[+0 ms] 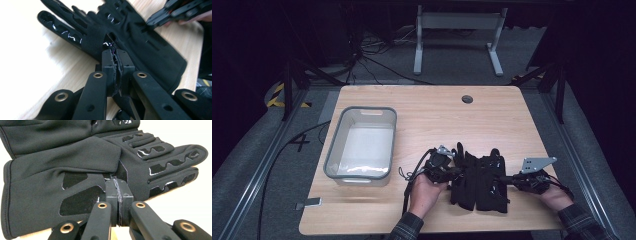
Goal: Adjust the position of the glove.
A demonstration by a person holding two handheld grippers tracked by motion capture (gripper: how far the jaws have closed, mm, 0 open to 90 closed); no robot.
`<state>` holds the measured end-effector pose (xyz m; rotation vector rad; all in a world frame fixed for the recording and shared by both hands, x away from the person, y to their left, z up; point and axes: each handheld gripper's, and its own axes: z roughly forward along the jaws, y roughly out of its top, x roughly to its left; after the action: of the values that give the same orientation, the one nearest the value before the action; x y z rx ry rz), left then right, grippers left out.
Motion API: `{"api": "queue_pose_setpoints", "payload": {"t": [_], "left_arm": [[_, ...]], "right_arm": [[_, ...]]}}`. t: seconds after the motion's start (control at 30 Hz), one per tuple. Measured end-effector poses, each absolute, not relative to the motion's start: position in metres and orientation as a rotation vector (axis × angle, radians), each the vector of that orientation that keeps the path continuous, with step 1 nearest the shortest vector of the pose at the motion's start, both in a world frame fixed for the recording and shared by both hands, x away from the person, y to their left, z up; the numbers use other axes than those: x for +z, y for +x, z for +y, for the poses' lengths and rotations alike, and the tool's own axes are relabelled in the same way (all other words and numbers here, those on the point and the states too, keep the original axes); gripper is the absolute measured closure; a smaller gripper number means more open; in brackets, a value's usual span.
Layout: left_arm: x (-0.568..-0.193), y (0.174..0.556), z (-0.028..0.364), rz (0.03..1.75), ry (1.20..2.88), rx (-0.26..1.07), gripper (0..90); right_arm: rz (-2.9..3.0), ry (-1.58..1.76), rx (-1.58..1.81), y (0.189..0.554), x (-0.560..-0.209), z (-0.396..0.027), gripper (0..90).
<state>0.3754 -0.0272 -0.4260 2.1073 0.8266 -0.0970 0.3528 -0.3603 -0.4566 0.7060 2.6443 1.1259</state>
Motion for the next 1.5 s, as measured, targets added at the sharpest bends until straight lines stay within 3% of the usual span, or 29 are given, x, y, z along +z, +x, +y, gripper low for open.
{"api": "queue_pose_setpoints", "payload": {"t": [0.67,1.5], "left_arm": [[-0.411,0.393,-0.042,0.75,2.051,-0.146,86.6],[-0.424,0.396,-0.099,0.658,2.127,-0.194,84.5]], "right_arm": [[2.639,0.672,1.142,0.372,-0.458,-0.342,90.0],[2.648,0.643,1.155,0.377,-0.459,-0.331,90.0]]}}
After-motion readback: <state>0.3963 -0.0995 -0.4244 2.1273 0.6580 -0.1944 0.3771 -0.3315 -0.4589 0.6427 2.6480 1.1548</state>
